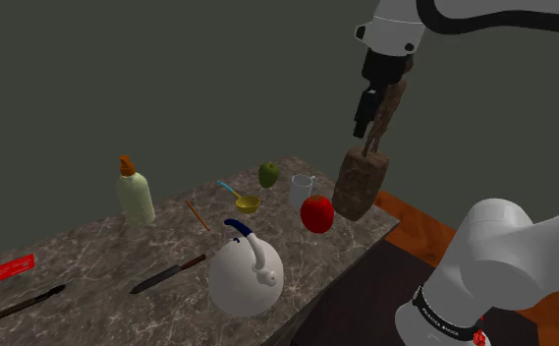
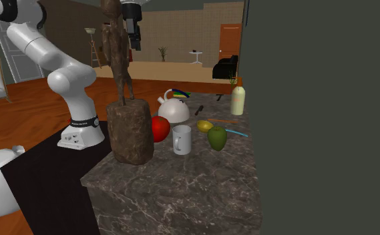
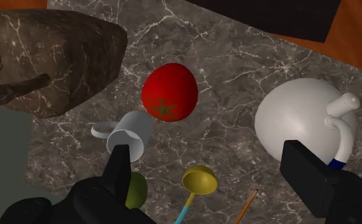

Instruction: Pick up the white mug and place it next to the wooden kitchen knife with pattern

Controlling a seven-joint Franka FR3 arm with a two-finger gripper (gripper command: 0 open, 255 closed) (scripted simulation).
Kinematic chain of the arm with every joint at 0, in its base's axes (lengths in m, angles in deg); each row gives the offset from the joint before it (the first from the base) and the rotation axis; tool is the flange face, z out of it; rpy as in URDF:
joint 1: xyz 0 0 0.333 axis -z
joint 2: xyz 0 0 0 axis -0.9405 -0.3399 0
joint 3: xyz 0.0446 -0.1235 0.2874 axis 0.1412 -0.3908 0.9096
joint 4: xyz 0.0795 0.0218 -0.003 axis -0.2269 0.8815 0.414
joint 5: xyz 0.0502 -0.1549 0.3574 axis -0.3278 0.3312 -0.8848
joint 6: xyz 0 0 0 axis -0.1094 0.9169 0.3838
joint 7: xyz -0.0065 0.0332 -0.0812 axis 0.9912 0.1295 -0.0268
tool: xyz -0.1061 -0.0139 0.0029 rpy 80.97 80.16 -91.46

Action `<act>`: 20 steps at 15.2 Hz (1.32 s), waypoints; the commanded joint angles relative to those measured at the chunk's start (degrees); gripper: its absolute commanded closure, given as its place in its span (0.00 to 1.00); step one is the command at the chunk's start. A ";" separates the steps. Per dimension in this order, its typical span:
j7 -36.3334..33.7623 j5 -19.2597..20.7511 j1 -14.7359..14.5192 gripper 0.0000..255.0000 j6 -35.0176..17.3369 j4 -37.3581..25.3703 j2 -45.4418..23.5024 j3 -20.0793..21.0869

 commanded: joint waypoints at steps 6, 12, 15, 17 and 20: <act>0.30 0.46 0.78 0.00 -7.54 2.06 -7.62 -1.91; 0.83 0.64 1.63 0.00 -16.07 2.29 -18.50 -4.07; 1.23 0.48 2.01 0.00 -19.96 1.48 -24.50 -5.05; 1.55 0.26 2.25 0.00 -22.37 0.60 -28.66 -5.67; 2.13 -0.26 2.59 0.00 -25.66 -1.21 -35.09 -6.52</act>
